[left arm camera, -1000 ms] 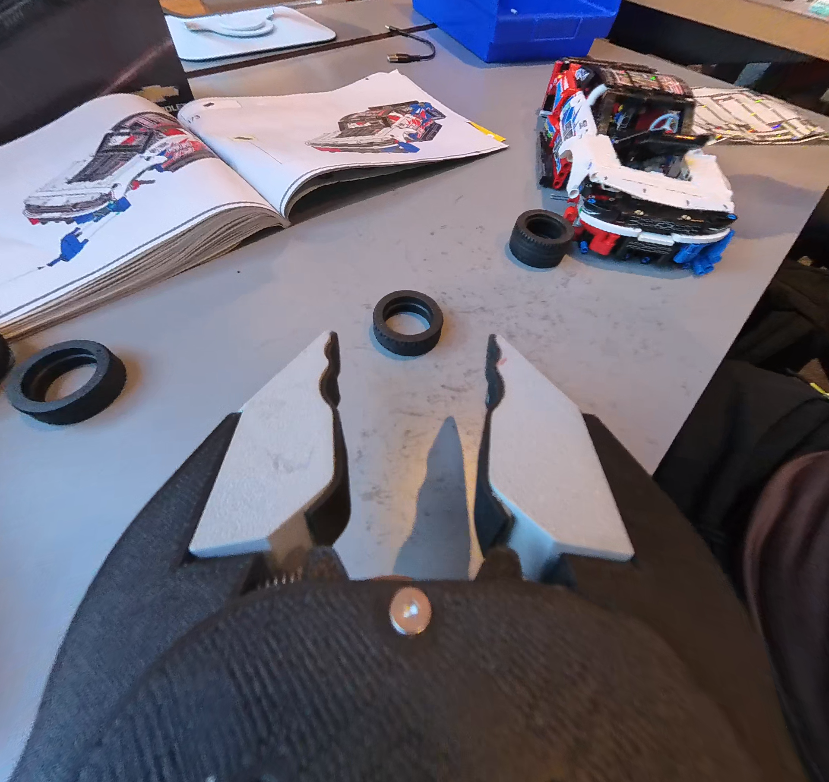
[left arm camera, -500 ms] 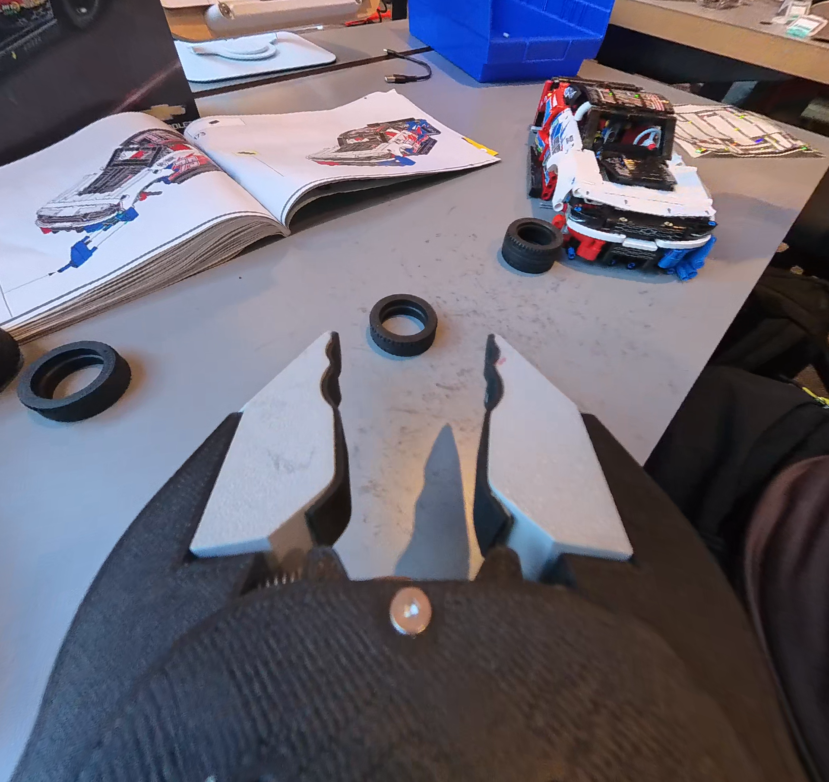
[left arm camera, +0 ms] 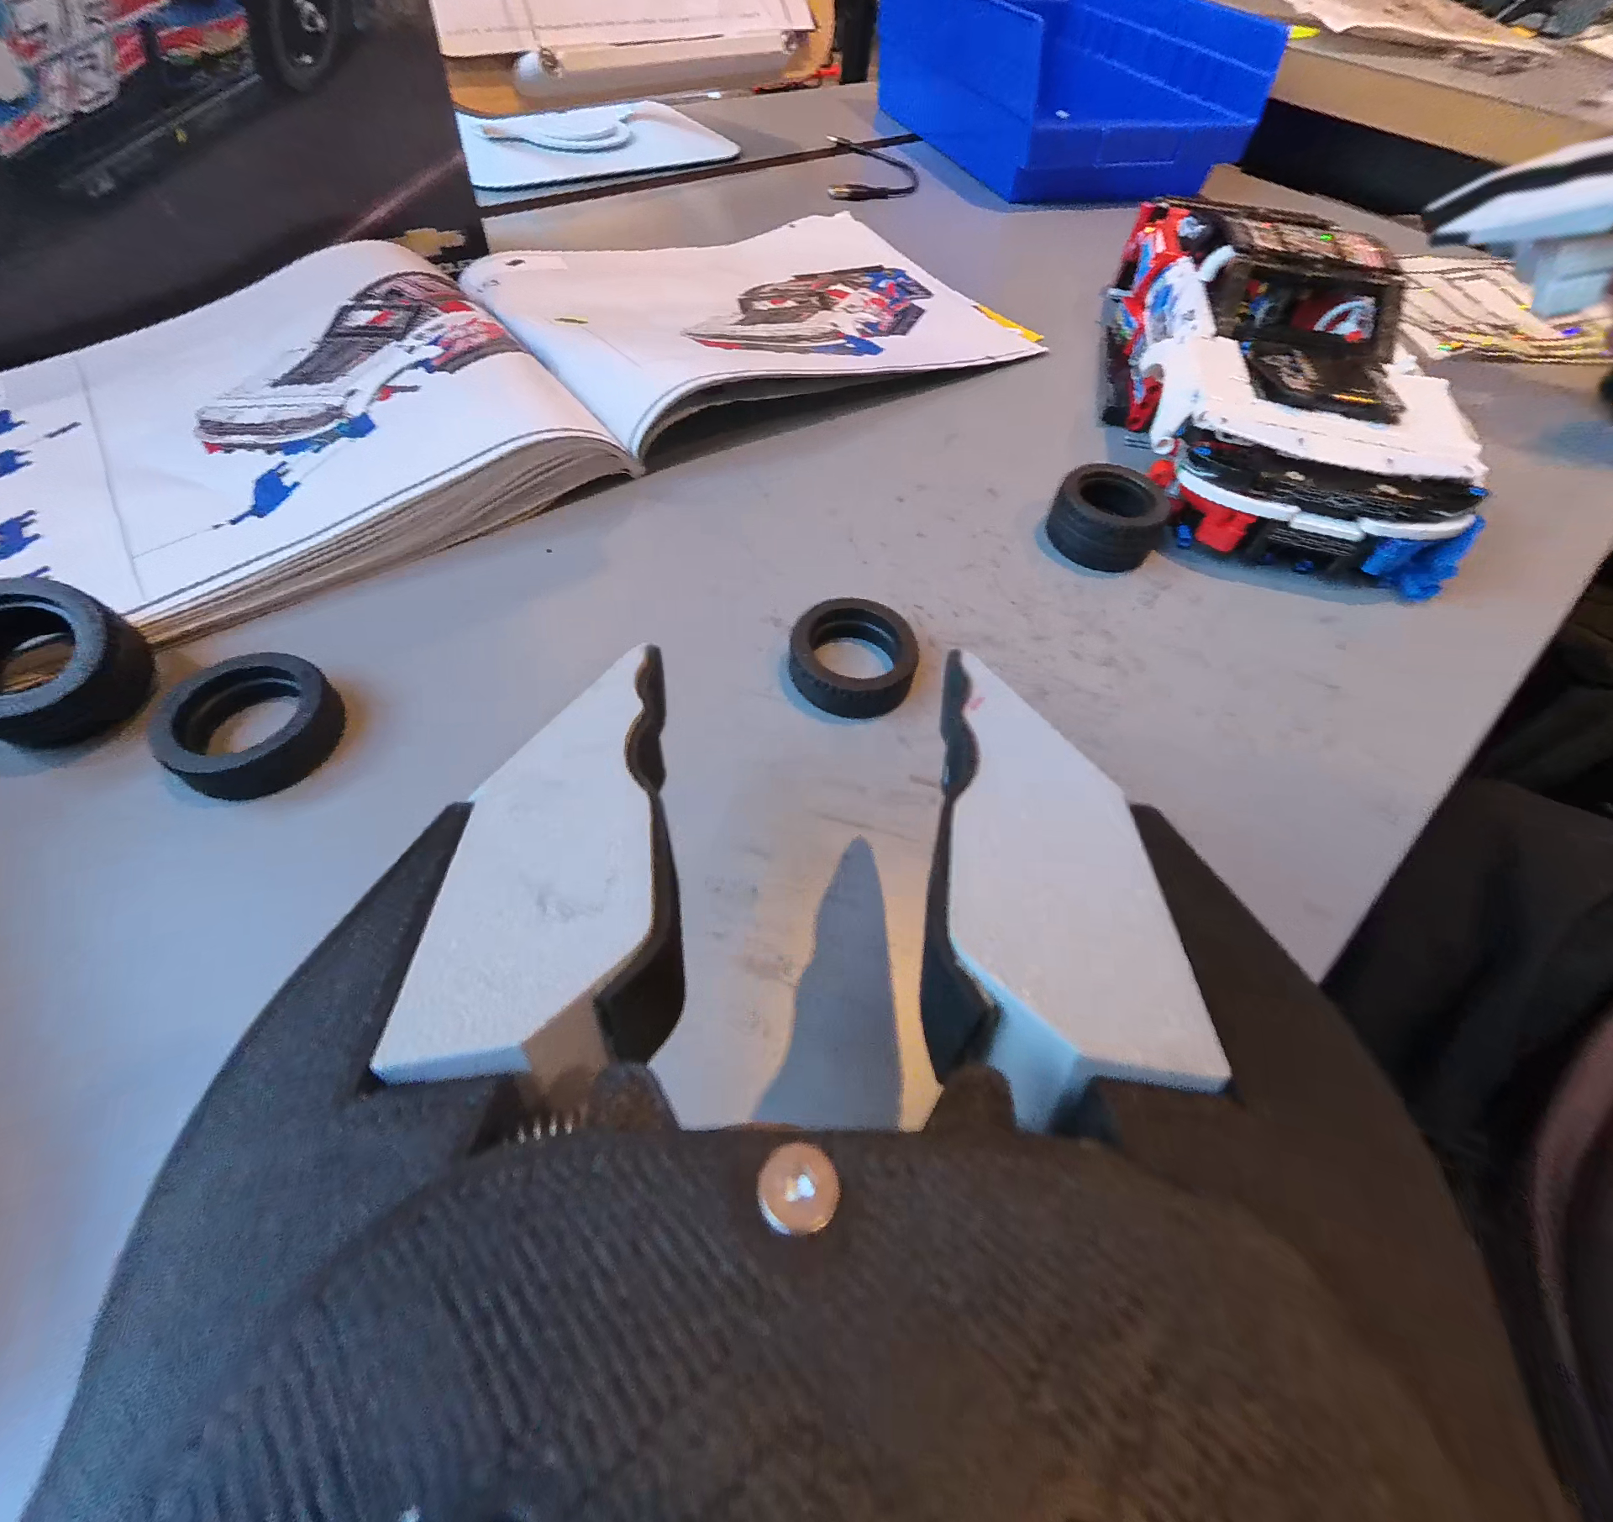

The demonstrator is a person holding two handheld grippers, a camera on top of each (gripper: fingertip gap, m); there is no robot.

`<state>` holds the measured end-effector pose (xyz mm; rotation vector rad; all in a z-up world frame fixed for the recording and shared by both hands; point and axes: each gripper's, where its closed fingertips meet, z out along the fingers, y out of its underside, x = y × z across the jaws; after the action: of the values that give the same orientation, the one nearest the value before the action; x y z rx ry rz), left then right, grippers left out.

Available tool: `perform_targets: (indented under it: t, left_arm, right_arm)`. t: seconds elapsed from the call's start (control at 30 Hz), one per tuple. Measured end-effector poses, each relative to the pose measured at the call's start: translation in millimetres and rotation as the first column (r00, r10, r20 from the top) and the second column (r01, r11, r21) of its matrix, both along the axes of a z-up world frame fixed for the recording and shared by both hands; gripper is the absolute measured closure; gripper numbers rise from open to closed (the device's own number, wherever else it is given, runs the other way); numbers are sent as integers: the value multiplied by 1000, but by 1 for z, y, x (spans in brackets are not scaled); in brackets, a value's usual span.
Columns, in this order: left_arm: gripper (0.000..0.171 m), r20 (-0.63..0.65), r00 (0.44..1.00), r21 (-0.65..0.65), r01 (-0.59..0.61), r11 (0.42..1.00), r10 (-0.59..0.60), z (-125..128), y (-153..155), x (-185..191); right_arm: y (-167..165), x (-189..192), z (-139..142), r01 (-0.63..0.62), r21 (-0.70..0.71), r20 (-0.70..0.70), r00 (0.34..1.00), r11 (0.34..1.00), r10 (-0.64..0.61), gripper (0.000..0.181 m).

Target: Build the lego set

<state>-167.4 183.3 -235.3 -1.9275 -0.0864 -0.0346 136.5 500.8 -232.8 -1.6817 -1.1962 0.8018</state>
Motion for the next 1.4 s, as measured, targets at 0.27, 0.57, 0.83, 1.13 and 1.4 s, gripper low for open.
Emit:
perform_targets:
  t: [0.27, 0.57, 0.83, 1.13, 1.4]
  left_arm:
    - [116, -32, 999, 34, -38, 999, 40, 5, 21, -18]
    - [114, -97, 995, 49, -1, 999, 6, 8, 21, -9]
    - [115, -107, 994, 47, 33, 998, -28, 7, 22, -3]
    - [118, -114, 993, 22, 32, 999, -29, 3, 24, -3]
    - [135, -91, 967, 26, -234, 972, 236, 27, -5, -61]
  right_arm:
    - [39, 8, 6, 152, 132, -83, 986, 979, -142, 148]
    - [31, 3, 1, 117, 189, -32, 993, 975, -113, 147]
    - [30, 2, 0, 101, 177, -28, 995, 979, -98, 149]
    - [16, -4, -1, 27, 235, -5, 1000, 972, -26, 181]
    - [12, -7, -6, -7, 230, 29, 1000, 973, 1, 181]
